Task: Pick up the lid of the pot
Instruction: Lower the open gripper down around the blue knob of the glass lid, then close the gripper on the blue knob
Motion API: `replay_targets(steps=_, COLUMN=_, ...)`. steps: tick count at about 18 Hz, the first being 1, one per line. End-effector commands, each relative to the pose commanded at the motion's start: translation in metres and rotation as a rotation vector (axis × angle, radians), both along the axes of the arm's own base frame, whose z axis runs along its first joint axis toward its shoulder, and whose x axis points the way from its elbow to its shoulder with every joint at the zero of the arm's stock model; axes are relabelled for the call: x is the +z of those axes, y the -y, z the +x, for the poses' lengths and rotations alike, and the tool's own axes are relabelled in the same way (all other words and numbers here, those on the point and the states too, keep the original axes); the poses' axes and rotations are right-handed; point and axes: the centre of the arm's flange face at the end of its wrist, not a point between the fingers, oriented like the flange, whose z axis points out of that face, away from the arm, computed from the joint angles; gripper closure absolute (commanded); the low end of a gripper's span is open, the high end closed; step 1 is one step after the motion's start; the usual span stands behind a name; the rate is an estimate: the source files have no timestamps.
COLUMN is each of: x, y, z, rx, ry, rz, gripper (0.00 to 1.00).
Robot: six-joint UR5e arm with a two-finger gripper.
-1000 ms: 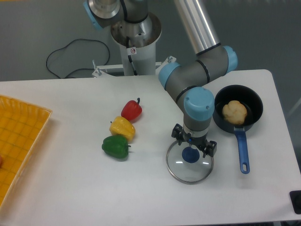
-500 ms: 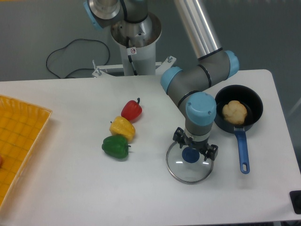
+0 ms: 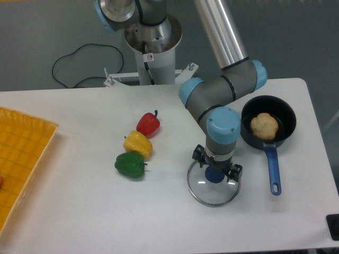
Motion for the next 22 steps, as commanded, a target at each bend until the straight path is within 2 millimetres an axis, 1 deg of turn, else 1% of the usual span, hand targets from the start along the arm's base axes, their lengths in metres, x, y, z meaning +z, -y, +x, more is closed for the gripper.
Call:
replay_targets(steps=7, x=-0.0033, y=-0.0034, z=0.0023, rx=-0.006, ry=0.005, rz=-0.001, gripper=0.04)
replay_targets(steps=9, x=-0.0043, y=-0.0035, z=0.0023, rx=-0.006, ry=0.006, rz=-0.002, gripper=0.08)
replay_targets(steps=16, x=-0.0044, y=-0.0036, z=0.0023, rx=-0.008, ry=0.007, rz=-0.001, gripper=0.25)
replay_targets(steps=22, x=-0.0015, y=-0.004, z=0.0033, rx=-0.011, ry=0.003, rz=-0.001, gripper=0.34)
